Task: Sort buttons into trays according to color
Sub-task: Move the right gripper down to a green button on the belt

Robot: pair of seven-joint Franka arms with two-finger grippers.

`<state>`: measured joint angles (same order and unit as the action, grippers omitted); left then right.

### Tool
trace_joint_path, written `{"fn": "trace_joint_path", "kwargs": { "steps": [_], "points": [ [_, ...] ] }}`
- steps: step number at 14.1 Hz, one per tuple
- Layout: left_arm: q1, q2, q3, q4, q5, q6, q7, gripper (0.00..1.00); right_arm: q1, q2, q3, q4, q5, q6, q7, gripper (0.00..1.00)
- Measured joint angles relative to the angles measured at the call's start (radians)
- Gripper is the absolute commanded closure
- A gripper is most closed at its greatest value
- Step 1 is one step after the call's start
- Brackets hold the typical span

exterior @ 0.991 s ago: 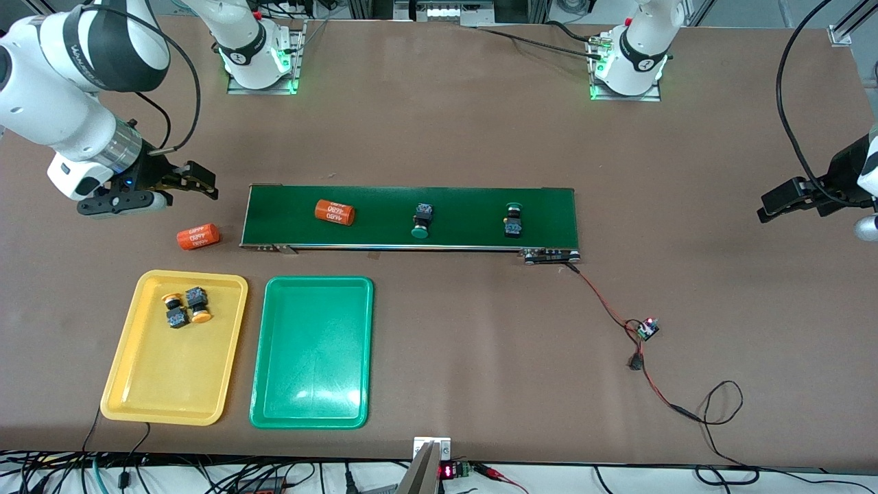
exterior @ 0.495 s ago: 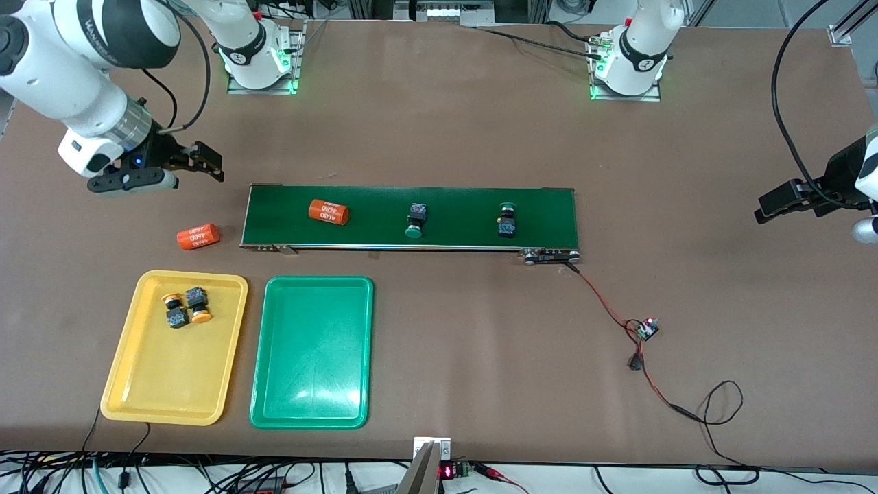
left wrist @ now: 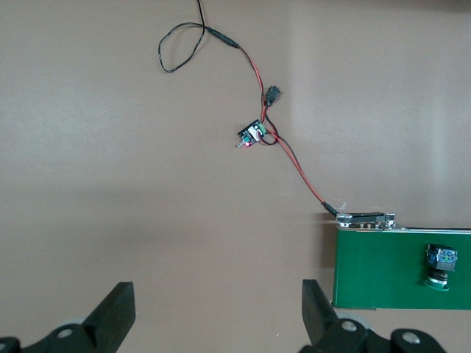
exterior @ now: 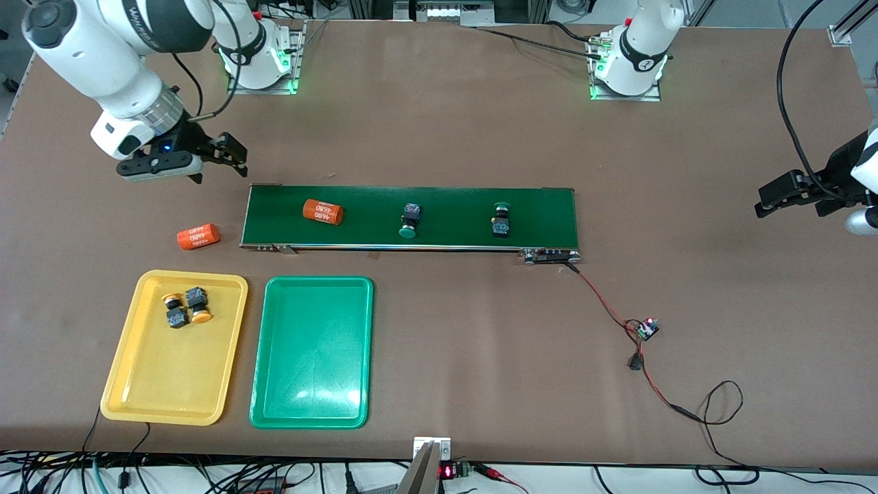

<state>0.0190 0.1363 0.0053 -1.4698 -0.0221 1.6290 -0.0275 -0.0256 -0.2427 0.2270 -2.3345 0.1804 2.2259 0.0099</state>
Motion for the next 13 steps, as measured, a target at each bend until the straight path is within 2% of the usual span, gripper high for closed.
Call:
{"fn": "trace_joint_path", "kwargs": {
  "steps": [8,13],
  "points": [
    [0.001,-0.018,0.006,-0.04,0.0,0.014,-0.029,0.0,0.0,0.045,0.127,-0.038,0.002,0.143,0.158,0.0],
    [-0.002,-0.026,0.006,-0.046,0.0,0.03,-0.029,0.0,0.0,0.111,0.137,-0.042,0.002,0.225,0.163,0.0]
  ]
}}
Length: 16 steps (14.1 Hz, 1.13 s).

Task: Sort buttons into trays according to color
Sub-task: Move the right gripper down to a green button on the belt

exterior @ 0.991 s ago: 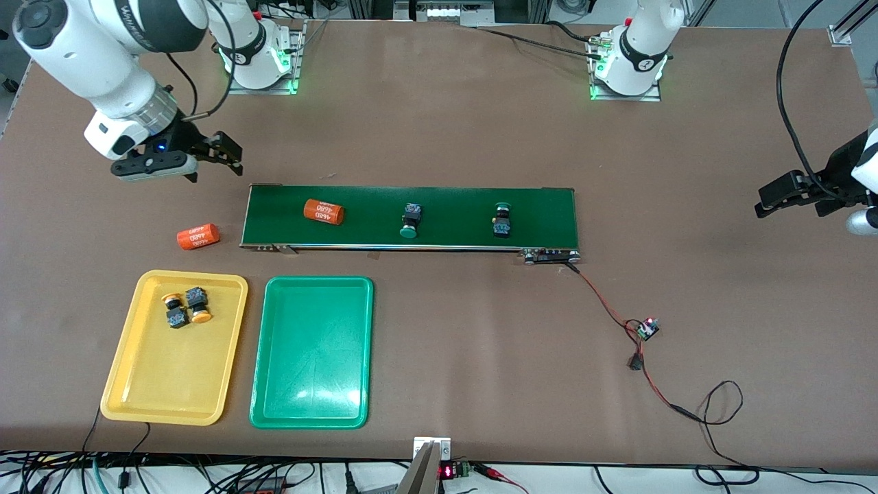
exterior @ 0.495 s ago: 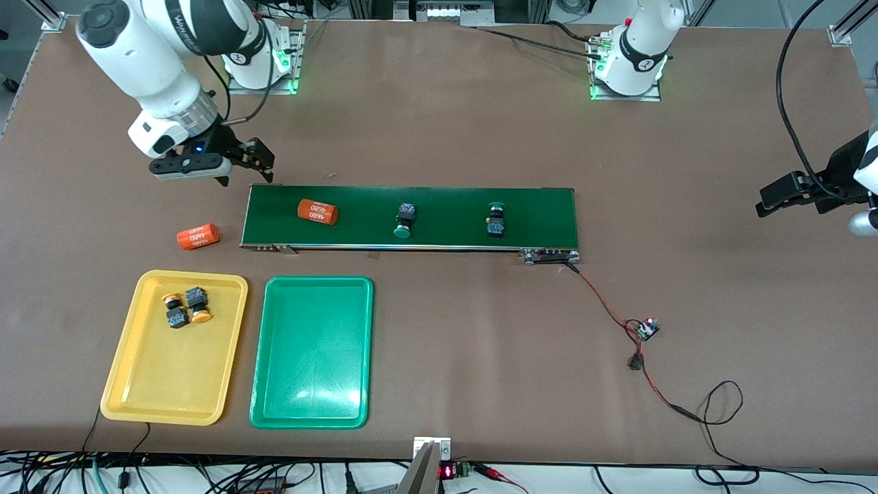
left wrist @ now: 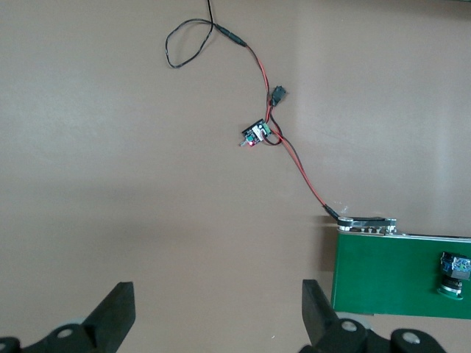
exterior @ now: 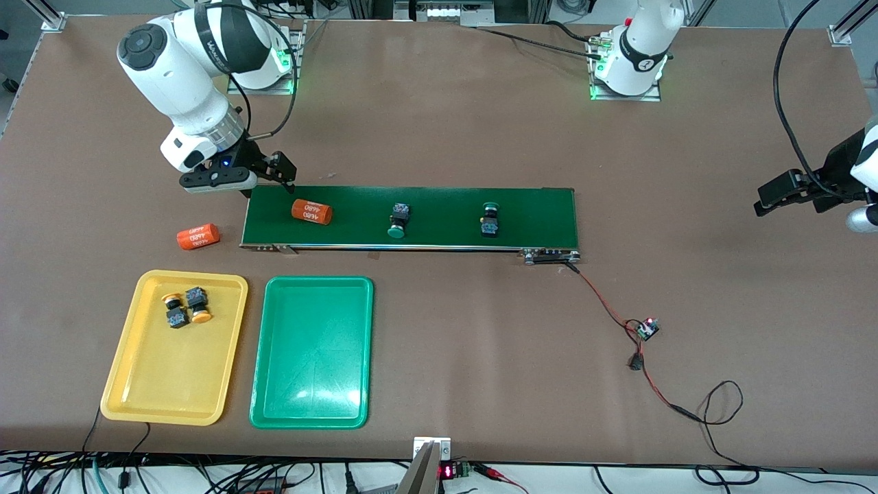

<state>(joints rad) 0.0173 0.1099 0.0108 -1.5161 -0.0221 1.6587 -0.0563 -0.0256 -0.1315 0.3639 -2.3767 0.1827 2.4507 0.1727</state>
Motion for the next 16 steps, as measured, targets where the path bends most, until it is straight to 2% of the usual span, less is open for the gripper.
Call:
{"fn": "trace_joint_path", "kwargs": {
  "steps": [3,6,16],
  "points": [
    [0.0,0.0,0.0,-0.001,0.0,0.005,0.0,0.0,0.0,0.017,0.023,-0.008,0.001,0.035,0.04,0.0],
    [0.002,0.0,0.002,-0.001,0.0,0.005,0.0,0.0,0.001,0.029,0.075,-0.009,0.001,0.064,0.125,0.0],
    [0.009,0.0,0.016,-0.004,0.0,0.005,0.0,0.0,0.003,0.061,0.152,-0.014,0.002,0.101,0.281,0.0]
  ]
}}
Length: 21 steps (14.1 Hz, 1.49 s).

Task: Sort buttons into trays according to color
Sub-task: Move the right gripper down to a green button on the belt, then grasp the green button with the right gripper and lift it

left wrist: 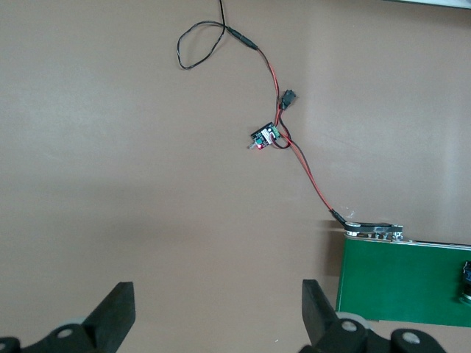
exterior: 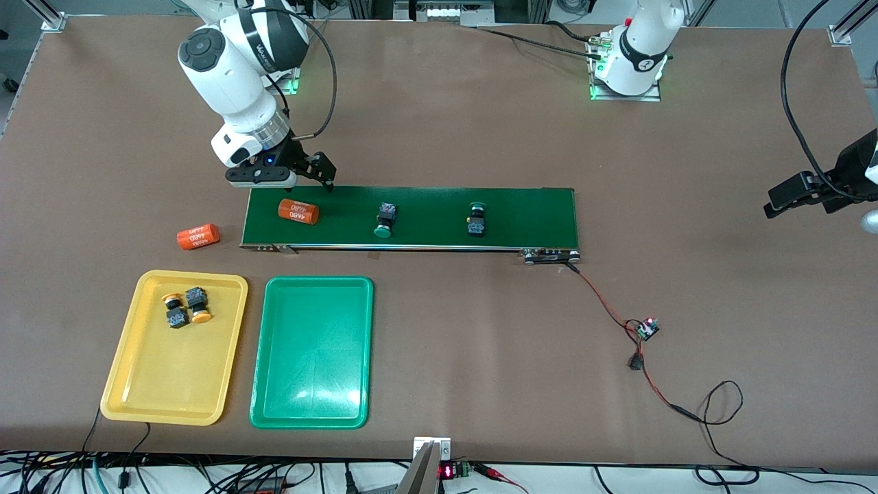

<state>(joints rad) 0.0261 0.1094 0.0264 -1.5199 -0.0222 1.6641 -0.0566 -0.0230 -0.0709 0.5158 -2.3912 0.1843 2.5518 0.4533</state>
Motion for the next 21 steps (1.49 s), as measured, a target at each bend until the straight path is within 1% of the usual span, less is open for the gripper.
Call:
{"fn": "trace_joint_path", "kwargs": {
  "steps": [2,9,12,15,16,17,19,20,21],
  "points": [
    [0.0,0.0,0.0,0.0,0.0,0.0,0.0,0.0,0.006,0.02,0.011,-0.002,0.0,0.028,0.024,0.0],
    [0.0,-0.003,-0.01,-0.001,-0.002,-0.003,-0.003,0.0,0.022,0.1,0.012,-0.003,-0.002,0.109,0.038,0.0],
    [0.016,-0.002,-0.003,-0.004,-0.002,-0.003,-0.005,0.0,0.022,0.124,0.012,-0.003,-0.037,0.108,0.038,0.0],
    [0.03,-0.003,-0.003,-0.004,-0.002,-0.003,-0.005,0.0,0.022,0.13,0.011,-0.003,-0.062,0.068,0.039,0.0],
    [0.03,-0.002,-0.003,-0.005,-0.002,-0.003,-0.005,0.0,0.022,0.13,0.01,-0.003,-0.091,0.054,0.055,0.0],
    [0.03,-0.002,-0.003,-0.005,-0.002,-0.003,-0.005,0.0,0.022,0.13,0.01,-0.003,-0.139,0.043,0.093,0.0],
    [0.03,-0.002,-0.003,-0.006,-0.002,-0.003,-0.005,0.0,0.023,0.13,0.01,-0.001,-0.269,0.022,0.209,0.0],
    [0.03,-0.002,-0.003,-0.008,-0.002,-0.003,-0.005,0.0,0.023,0.13,0.011,0.0,-0.304,0.018,0.247,0.0],
    [0.03,-0.001,-0.003,-0.008,-0.002,-0.003,-0.005,0.0,0.023,0.13,0.011,0.002,-0.317,0.016,0.261,0.0]
  ]
}}
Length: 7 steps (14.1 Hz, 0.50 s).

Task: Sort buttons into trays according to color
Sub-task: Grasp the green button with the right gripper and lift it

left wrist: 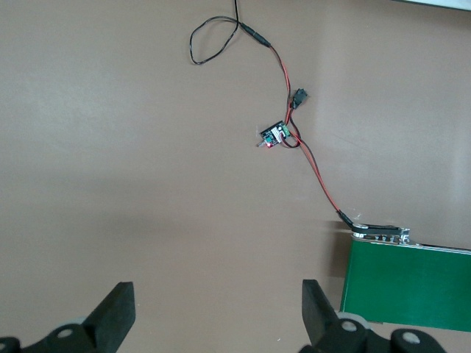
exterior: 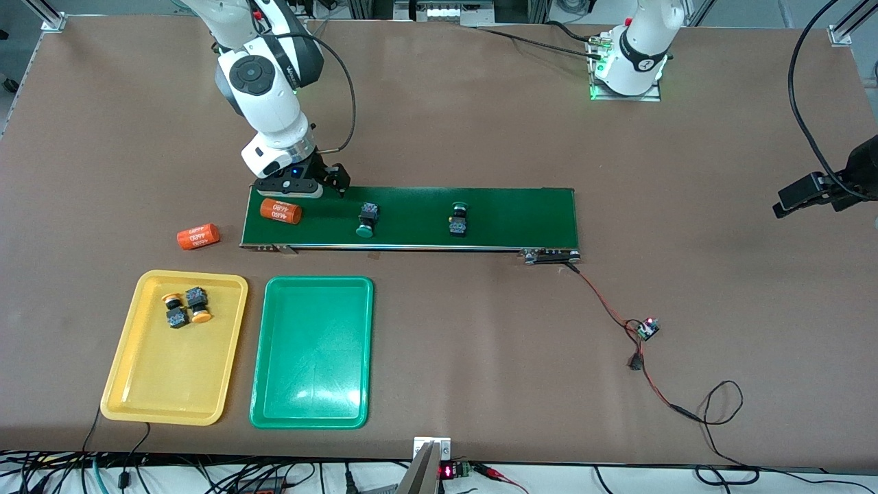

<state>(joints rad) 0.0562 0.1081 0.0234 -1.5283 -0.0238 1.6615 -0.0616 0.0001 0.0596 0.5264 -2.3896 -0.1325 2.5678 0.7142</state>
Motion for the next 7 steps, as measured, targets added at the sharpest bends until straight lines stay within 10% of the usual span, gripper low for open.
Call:
{"fn": "trace_joint_path", "kwargs": {
  "steps": [7],
  "points": [
    [0.0,0.0,-0.003,0.0,0.0,0.001,0.0,0.0,0.013,0.022,0.001,0.02,-0.004,-0.005,0.04,0.0]
  ]
}}
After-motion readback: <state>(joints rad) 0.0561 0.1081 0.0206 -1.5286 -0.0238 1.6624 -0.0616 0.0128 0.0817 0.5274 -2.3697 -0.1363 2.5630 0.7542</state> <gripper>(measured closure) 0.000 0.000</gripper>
